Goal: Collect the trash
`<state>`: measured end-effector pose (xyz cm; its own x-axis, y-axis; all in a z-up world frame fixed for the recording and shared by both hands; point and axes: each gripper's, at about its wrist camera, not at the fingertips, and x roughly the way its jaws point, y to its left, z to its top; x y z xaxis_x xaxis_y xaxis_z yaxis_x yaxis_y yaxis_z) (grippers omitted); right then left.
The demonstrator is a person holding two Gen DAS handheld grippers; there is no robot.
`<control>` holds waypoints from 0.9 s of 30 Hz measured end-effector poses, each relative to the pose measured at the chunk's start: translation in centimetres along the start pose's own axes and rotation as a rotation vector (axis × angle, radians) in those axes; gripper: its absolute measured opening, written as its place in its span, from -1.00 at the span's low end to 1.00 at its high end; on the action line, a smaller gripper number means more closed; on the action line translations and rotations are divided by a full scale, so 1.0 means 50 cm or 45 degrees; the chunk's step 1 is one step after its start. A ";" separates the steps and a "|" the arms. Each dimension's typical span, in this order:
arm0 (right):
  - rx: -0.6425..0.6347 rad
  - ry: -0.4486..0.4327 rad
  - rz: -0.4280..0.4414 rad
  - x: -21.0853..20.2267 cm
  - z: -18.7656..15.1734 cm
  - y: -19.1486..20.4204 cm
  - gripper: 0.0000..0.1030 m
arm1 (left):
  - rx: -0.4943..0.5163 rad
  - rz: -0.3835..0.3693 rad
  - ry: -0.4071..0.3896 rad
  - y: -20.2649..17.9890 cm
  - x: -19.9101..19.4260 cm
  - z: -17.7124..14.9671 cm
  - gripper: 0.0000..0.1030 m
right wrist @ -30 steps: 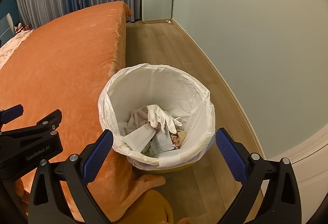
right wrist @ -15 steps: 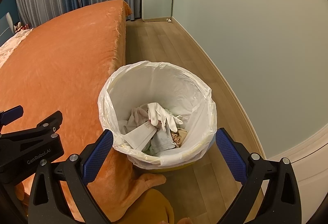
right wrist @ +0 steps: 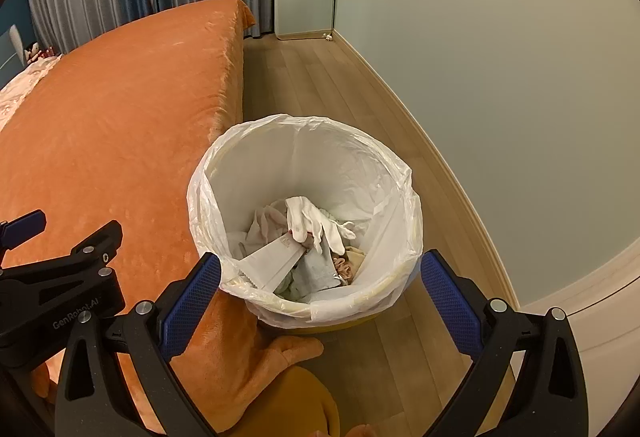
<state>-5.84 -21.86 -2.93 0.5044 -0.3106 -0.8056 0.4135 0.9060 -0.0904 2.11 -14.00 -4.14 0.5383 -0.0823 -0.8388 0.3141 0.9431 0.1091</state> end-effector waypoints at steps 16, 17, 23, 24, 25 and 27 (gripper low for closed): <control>0.003 -0.003 0.002 0.000 0.000 -0.001 0.87 | -0.003 -0.008 0.005 0.003 -0.001 -0.006 0.75; 0.003 -0.003 0.000 -0.001 0.000 0.000 0.87 | -0.003 -0.008 0.006 0.003 -0.001 -0.006 0.75; 0.004 -0.003 0.000 0.000 0.000 0.000 0.87 | -0.001 -0.006 0.014 0.000 0.000 -0.008 0.75; 0.002 -0.002 0.000 0.000 0.000 -0.001 0.87 | -0.002 -0.007 0.015 0.000 0.001 -0.009 0.75; 0.002 -0.003 0.000 -0.001 0.000 -0.001 0.87 | -0.002 -0.007 0.016 0.000 0.001 -0.009 0.75; 0.003 -0.002 -0.001 0.000 0.001 -0.002 0.87 | 0.001 -0.010 0.019 0.000 0.003 -0.009 0.75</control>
<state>-5.84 -21.96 -2.90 0.5052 -0.3117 -0.8048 0.4157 0.9051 -0.0896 1.85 -13.88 -4.50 0.5239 -0.0846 -0.8476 0.3187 0.9423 0.1029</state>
